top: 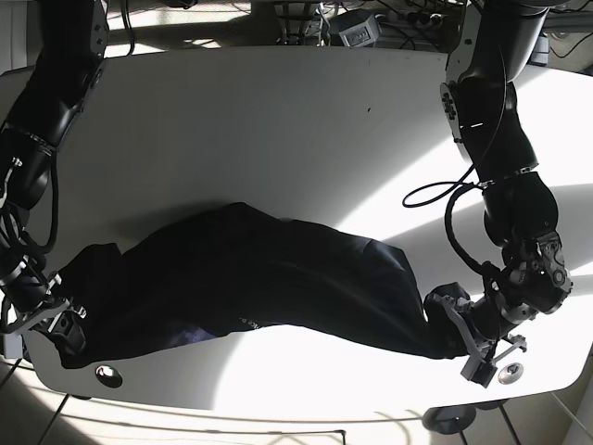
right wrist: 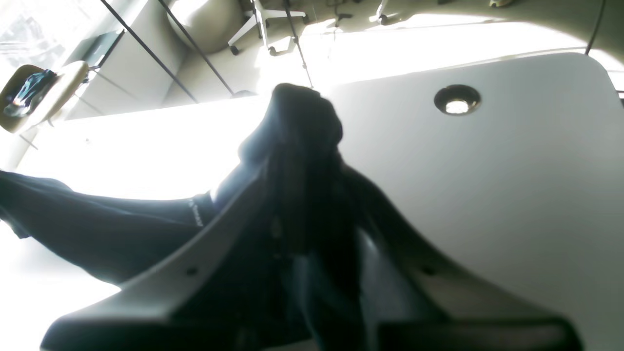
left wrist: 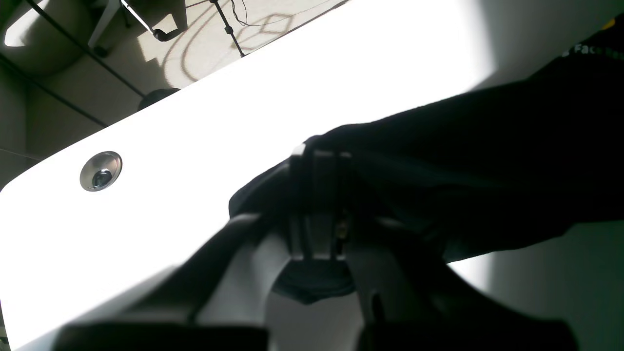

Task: Fold the T-shirt properly
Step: 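Lift the shirt with both grippers, flip it and lay it flat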

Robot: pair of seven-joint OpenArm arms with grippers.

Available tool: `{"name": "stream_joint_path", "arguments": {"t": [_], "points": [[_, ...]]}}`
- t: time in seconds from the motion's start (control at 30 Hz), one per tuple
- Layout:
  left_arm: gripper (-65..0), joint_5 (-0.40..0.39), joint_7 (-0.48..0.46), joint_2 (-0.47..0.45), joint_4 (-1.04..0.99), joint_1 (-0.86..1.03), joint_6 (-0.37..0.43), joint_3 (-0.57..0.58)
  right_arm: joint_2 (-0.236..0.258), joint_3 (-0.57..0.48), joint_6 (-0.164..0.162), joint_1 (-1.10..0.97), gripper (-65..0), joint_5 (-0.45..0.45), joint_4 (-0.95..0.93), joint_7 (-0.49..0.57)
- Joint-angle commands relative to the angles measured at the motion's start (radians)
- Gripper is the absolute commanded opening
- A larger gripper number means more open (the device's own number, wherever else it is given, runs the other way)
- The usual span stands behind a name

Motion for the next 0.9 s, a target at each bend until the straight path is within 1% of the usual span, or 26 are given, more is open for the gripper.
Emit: {"name": "stream_joint_path", "arguments": {"t": [0.03,0.1,0.13,0.17,0.23,0.27,0.33,0.4,0.47,0.5,0.53,0.6,0.7,0.73,0.77,0.8,0.9], "points": [[-65.0,-0.005,-0.031,-0.017,-0.089,-0.125,0.031,-0.006,0.030,-0.052,0.005,0.164,-62.9,-0.022,-0.104,0.065],[-65.0,-0.009,-0.032,-0.021,-0.174,-0.211,0.039,-0.008,0.029,-0.127,0.014,0.303,-62.9,-0.110,-0.207,0.087],[-65.0,-0.005,-0.034,-0.021,-0.223,-0.288,0.039,-0.008,0.026,-0.159,0.016,0.402,-62.9,-0.159,-0.275,0.091],[-65.0,-0.008,-0.045,-0.023,-0.249,-0.332,0.039,-0.008,0.023,-0.176,0.016,0.463,-62.9,-0.180,-0.304,0.091],[-65.0,-0.005,-0.069,-0.030,-0.280,-0.421,0.039,-0.008,0.023,-0.202,0.017,0.567,-62.9,-0.186,-0.340,0.093],[-65.0,-0.009,-0.074,-0.053,-0.297,-0.474,0.039,-0.008,0.024,-0.214,0.017,0.632,-62.9,-0.186,-0.348,0.093],[-65.0,-0.008,-0.074,-0.063,-0.306,-0.529,0.039,-0.008,0.027,-0.218,0.017,0.689,-62.9,-0.186,-0.345,0.085],[-65.0,-0.005,-0.071,-0.072,-0.300,-0.535,0.035,-0.009,0.032,-0.218,0.017,0.702,-62.9,-0.186,-0.342,0.079],[-65.0,-0.013,-0.065,-0.112,-0.297,-0.495,0.032,-0.009,0.056,-0.213,0.017,0.681,-62.9,-0.186,-0.342,0.058],[-65.0,-0.013,-0.066,-0.121,-0.297,-0.460,0.032,-0.011,0.063,-0.210,0.017,0.636,-62.9,-0.186,-0.342,0.061],[-65.0,-0.013,-0.066,-0.127,-0.297,-0.398,0.031,-0.038,0.069,-0.184,0.017,0.566,-62.9,-0.185,-0.334,0.062],[-65.0,-0.013,-0.063,-0.129,-0.289,-0.305,0.031,-0.103,0.073,-0.107,0.017,0.432,-62.9,-0.182,-0.284,0.051],[-65.0,-0.013,-0.062,-0.129,-0.198,-0.144,0.029,-0.184,0.063,-0.013,0.012,0.165,-62.9,-0.103,-0.159,0.022],[-65.0,-0.013,-0.060,-0.130,-0.140,-0.036,0.012,-0.215,0.044,0.026,0.006,0.020,-62.9,-0.062,-0.095,0.022],[-65.0,-0.013,-0.060,-0.130,-0.105,0.036,-0.007,-0.235,0.033,0.062,0.006,-0.074,-62.9,-0.039,-0.057,0.022],[-65.0,-0.011,-0.060,-0.130,-0.053,0.142,-0.007,-0.264,0.015,0.117,0.006,-0.206,-62.9,-0.016,-0.004,0.022],[-65.0,-0.011,-0.059,-0.130,0.058,0.321,-0.007,-0.293,-0.046,0.203,0.012,-0.428,-62.9,-0.011,0.094,0.022]]}}
